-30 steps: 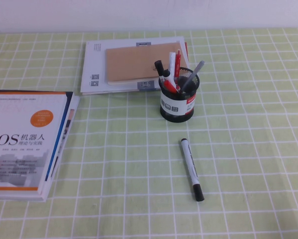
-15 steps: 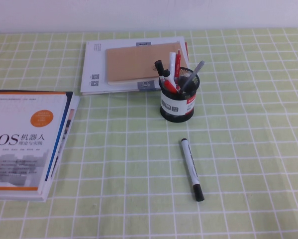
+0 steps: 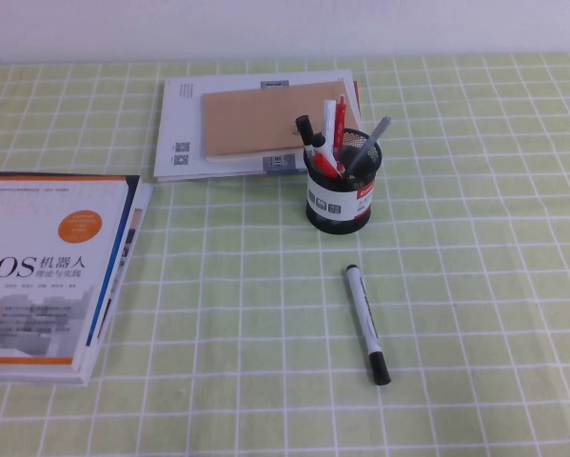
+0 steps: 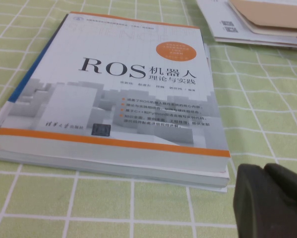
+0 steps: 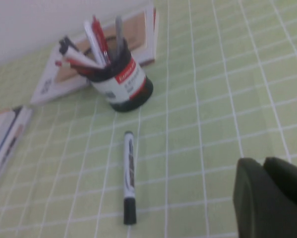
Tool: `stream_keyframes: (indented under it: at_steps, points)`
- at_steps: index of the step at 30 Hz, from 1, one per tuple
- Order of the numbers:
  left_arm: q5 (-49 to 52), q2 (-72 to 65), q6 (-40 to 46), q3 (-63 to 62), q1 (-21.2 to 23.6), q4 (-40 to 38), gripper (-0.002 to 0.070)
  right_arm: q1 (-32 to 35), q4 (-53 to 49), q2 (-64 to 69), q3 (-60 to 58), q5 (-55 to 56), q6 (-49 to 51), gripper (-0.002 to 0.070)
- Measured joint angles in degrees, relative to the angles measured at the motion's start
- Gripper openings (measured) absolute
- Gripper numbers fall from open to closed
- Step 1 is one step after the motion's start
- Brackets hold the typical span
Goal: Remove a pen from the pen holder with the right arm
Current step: 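Take a marker out of the pen holder and lay it on the table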
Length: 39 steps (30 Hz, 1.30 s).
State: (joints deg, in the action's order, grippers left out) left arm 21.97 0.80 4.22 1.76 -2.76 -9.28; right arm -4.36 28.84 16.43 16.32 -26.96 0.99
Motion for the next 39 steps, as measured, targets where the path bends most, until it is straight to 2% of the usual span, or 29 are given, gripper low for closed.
stream_keyframes:
  at_steps: [6, 10, 15, 25, 31, 35, 37, 39]
  points:
    - [0.0, 0.0, 0.0, 0.0, 0.0, 0.0, -0.0008, 0.0, -0.84, 13.45, 7.69, -8.19, -6.0, -0.0012]
    - [0.0, 0.0, 0.0, 0.0, 0.0, 0.0, -0.0008, 0.0, 1.21, 20.81, 11.28, -9.37, -11.73, -0.0012]
    - [0.0, 0.0, 0.0, 0.0, 0.0, 0.0, -0.0008, -2.68, 0.56, 29.25, 15.44, -8.79, -13.64, -0.0012]
    - [0.0, 0.0, 0.0, 0.0, 0.0, 0.0, -0.0008, -22.71, -7.72, 47.21, 26.14, 0.65, -11.98, -0.0012]
    - [0.0, 0.0, 0.0, 0.0, 0.0, 0.0, -0.0008, -31.8, -7.87, 55.64, 30.85, 7.43, -17.84, -0.001]
    - [0.0, 0.0, 0.0, 0.0, 0.0, 0.0, -0.0008, -34.9, -7.55, 59.63, 31.75, 15.04, -21.7, 0.0053]
    - [0.0, 0.0, 0.0, 0.0, 0.0, 0.0, -0.0008, -35.52, -8.57, 60.49, 30.99, 21.06, -22.46, 0.0115]
    - [0.0, 0.0, 0.0, 0.0, 0.0, 0.0, -0.0008, -35.65, -10.65, 61.5, 29.79, 27.41, -22.55, 0.0206]
